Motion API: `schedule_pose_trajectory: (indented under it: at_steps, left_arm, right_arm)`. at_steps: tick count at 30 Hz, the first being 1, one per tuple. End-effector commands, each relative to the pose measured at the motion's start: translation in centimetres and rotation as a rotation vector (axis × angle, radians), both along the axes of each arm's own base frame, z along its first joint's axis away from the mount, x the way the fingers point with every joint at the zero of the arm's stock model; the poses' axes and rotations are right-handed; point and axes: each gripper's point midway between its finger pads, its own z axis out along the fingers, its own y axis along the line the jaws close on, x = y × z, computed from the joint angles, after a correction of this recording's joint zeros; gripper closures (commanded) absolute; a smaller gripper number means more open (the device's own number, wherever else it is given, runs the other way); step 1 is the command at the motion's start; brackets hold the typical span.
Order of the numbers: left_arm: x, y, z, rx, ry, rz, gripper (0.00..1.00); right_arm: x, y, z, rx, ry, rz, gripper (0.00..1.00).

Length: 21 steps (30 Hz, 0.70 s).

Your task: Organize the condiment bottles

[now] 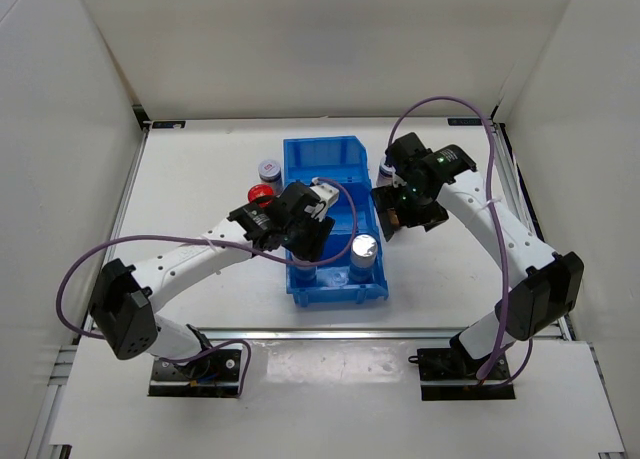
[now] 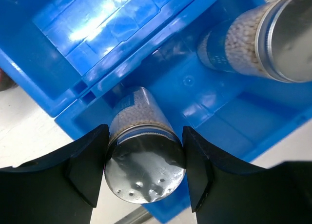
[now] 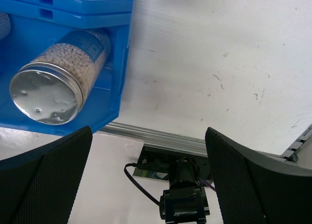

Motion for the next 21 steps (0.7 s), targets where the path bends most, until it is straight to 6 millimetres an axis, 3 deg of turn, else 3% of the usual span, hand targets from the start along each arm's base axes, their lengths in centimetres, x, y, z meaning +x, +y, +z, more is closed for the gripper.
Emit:
schedule_pose_trajectory:
  at_steps: [1,3,6,8,9,10,11,14,16,21]
  left_arm:
    - [2.1,-1.7,2.8,-0.119,-0.136,0.022,0.88]
    - [2.2,-1.7,1.9,-0.103,-0.131,0.028,0.87]
    - [2.4,-1.6,1.3,-0.089,-0.13,0.035,0.77]
    - [2.5,-1.5,1.3,-0.085,-0.135,0.042,0.64]
    - [2.5,-1.4,1.7,-0.093,-0.142,0.042,0.52]
    - [2.4,-1.4,2.1,-0.102,-0.15,0.042,0.27]
    - [2.4,-1.4,2.2,-0.102,-0.15,0.042,0.17]
    - [2.4,-0.7,3.7,-0.116,-0.189,0.05,0.0]
    - [2.3,-0.5,4.3,-0.112,-0.198,0.041,0.0]
    - [3.5,0.4,9.3,-0.143,-0.285,0.062,0.0]
  right_arm:
    - [0.4,-0.2,1.3,0.012,-0.047,-0.002,0.0]
    - [0.5,-0.1,1.1,0.007,-0.039,-0.002,0.0]
    - [0.8,-0.4,1.3,-0.007,-0.058,-0.008,0.0]
    - [0.8,-0.4,1.3,-0.007,-0.058,-0.008,0.0]
    - [1.0,-0.5,1.1,-0.022,-0.055,-0.012,0.0]
    - [1.2,-0.4,1.3,-0.018,-0.063,-0.012,0.0]
    - [1.3,-0.3,1.7,-0.011,-0.073,-0.012,0.0]
    - [1.9,0.1,1.9,-0.004,-0.081,-0.021,0.0]
    - [3.1,0.6,2.3,-0.006,-0.096,-0.025,0.0]
    - [6.6,1.1,2.4,0.022,-0.094,-0.09,0.0]
